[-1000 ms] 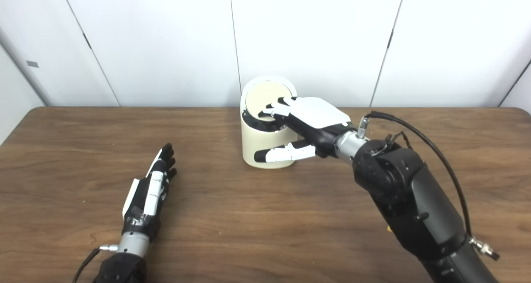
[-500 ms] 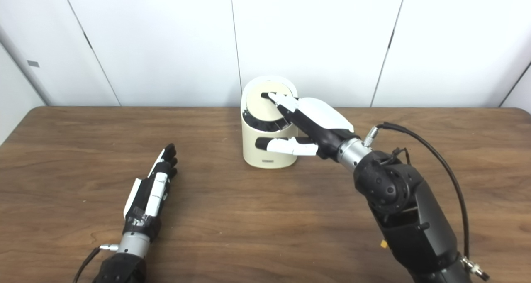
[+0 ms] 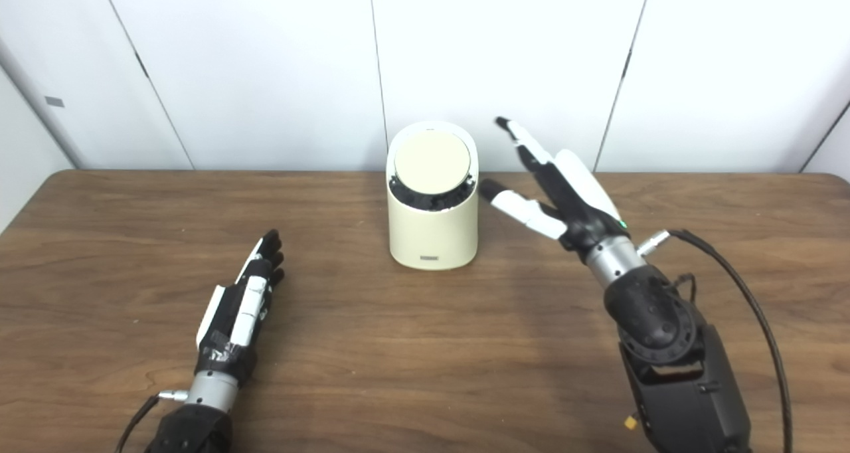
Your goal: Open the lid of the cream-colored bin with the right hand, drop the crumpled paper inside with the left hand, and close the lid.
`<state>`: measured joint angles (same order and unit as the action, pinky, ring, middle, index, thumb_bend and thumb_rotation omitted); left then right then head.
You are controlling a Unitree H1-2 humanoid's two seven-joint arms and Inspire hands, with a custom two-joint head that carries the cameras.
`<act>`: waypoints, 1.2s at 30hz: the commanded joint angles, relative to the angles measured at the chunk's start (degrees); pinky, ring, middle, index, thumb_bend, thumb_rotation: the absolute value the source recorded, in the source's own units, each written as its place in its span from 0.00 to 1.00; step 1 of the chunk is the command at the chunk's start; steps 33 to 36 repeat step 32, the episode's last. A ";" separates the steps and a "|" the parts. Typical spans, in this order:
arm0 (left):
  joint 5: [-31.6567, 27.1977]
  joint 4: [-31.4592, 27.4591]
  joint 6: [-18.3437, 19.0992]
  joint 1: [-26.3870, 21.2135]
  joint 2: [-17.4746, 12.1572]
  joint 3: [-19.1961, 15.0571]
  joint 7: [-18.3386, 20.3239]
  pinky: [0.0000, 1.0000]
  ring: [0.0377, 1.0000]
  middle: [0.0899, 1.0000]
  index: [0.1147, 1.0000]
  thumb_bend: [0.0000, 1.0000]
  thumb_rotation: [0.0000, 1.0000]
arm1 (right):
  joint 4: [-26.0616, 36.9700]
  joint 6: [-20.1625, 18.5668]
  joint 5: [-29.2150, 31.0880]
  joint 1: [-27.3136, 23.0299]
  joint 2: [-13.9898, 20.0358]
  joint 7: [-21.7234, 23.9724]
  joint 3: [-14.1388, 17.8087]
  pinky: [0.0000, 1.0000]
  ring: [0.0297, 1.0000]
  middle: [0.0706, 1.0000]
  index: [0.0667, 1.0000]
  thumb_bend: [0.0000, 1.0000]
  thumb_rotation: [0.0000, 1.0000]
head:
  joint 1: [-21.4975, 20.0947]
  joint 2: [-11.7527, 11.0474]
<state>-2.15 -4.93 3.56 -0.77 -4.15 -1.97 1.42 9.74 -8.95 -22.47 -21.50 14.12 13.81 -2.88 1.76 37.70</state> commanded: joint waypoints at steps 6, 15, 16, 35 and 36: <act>0.13 1.85 0.24 0.12 -0.69 -0.24 0.35 1.00 1.00 1.00 1.00 0.73 0.91 | -2.61 6.48 8.75 2.58 1.03 -3.77 5.33 1.00 1.00 1.00 1.00 0.67 1.00 | -0.51 0.13; -0.41 0.55 0.42 0.52 -1.12 -0.63 0.66 1.00 1.00 1.00 1.00 0.69 0.94 | -5.25 6.84 19.70 7.20 0.66 -2.98 7.86 1.00 1.00 1.00 1.00 0.68 1.00 | -1.04 0.52; -0.49 0.39 0.39 0.55 -1.15 -0.67 0.71 1.00 1.00 1.00 1.00 0.68 0.94 | -5.18 6.47 20.23 7.81 0.61 -3.05 7.92 1.00 1.00 1.00 1.00 0.69 1.00 | -0.97 0.67; -1.71 -1.17 -2.78 1.10 -0.66 -2.46 0.68 1.00 1.00 1.00 1.00 0.59 1.00 | -2.38 4.36 24.23 15.19 -3.76 -6.62 8.80 1.00 1.00 1.00 1.00 0.62 1.00 | -1.10 1.40; -1.71 -1.17 -2.78 1.10 -0.66 -2.46 0.68 1.00 1.00 1.00 1.00 0.59 1.00 | -2.38 4.36 24.23 15.19 -3.76 -6.62 8.80 1.00 1.00 1.00 1.00 0.62 1.00 | -1.10 1.40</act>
